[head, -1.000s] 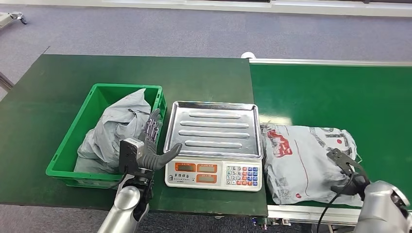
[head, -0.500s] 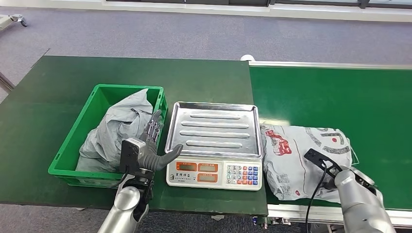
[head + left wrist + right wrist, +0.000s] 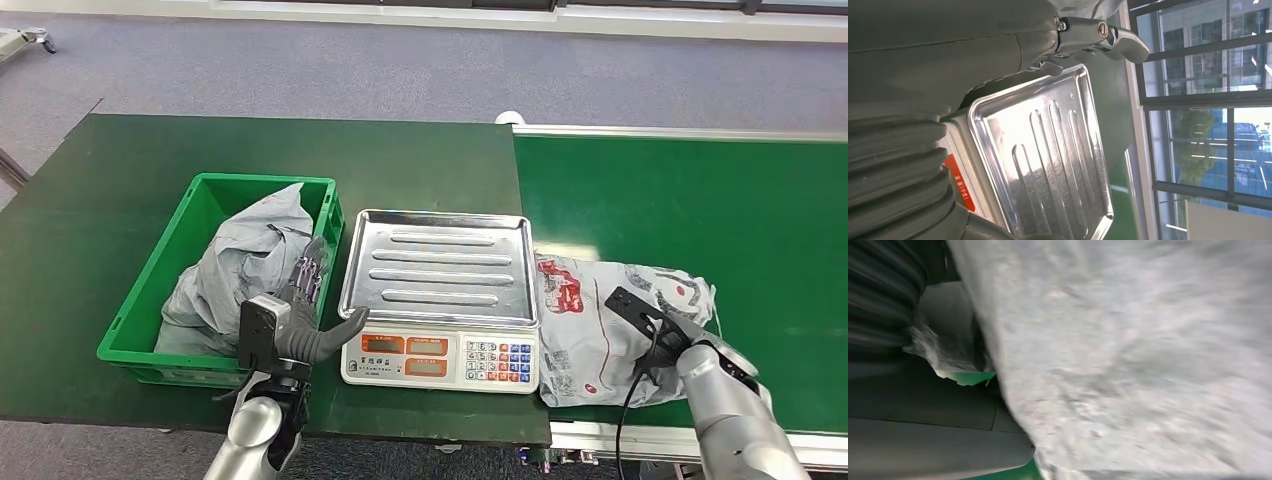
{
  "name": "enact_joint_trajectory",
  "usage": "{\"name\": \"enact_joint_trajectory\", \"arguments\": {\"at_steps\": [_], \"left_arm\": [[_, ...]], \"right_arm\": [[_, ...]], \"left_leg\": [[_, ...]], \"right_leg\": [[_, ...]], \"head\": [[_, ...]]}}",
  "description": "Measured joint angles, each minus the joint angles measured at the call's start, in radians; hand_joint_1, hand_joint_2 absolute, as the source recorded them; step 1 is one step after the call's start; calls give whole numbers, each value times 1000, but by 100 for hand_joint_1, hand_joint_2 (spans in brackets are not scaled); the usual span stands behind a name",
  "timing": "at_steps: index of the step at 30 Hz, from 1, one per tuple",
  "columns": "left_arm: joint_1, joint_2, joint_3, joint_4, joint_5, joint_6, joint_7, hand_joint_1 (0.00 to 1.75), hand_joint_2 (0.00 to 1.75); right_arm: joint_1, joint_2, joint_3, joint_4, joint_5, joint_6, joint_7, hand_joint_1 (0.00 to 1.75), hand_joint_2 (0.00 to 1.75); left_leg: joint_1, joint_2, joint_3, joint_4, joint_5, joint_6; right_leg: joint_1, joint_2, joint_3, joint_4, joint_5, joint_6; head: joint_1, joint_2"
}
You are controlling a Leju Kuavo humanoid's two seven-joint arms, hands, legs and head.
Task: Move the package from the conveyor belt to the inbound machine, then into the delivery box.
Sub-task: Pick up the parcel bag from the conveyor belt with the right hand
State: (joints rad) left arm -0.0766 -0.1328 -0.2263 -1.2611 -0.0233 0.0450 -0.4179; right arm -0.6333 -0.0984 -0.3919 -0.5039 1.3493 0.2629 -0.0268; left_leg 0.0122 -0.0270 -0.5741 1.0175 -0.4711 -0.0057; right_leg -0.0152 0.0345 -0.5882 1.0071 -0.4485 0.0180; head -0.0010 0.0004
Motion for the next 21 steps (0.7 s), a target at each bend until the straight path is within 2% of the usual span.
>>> {"name": "enact_joint_trajectory", "arguments": {"at_steps": [5, 15, 18, 21], "left_arm": [[6, 1, 7, -3, -2, 0, -11, 0, 175], [6, 2, 8, -2, -2, 0, -13, 0, 175], [6, 2, 8, -3, -2, 0, -14, 0, 175], [5, 1, 8, -2, -2, -2, -16, 0, 175]], "right_arm": [[11, 4, 56, -62, -110, 49, -98, 175, 175], [16, 4, 95, -130, -150, 197, -120, 175, 175], [30, 4, 101, -172, -226, 240, -166, 175, 175], [64, 4, 104, -249, -358, 291, -247, 175, 175]], "left_leg": [[0, 0, -2, 0, 0, 0], [0, 0, -2, 0, 0, 0], [0, 0, -3, 0, 0, 0], [0, 0, -3, 0, 0, 0]], "right_leg": [[0, 0, -2, 0, 0, 0], [0, 0, -3, 0, 0, 0], [0, 0, -3, 0, 0, 0], [0, 0, -4, 0, 0, 0]], "head": [[0, 0], [0, 0], [0, 0], [0, 0]]}}
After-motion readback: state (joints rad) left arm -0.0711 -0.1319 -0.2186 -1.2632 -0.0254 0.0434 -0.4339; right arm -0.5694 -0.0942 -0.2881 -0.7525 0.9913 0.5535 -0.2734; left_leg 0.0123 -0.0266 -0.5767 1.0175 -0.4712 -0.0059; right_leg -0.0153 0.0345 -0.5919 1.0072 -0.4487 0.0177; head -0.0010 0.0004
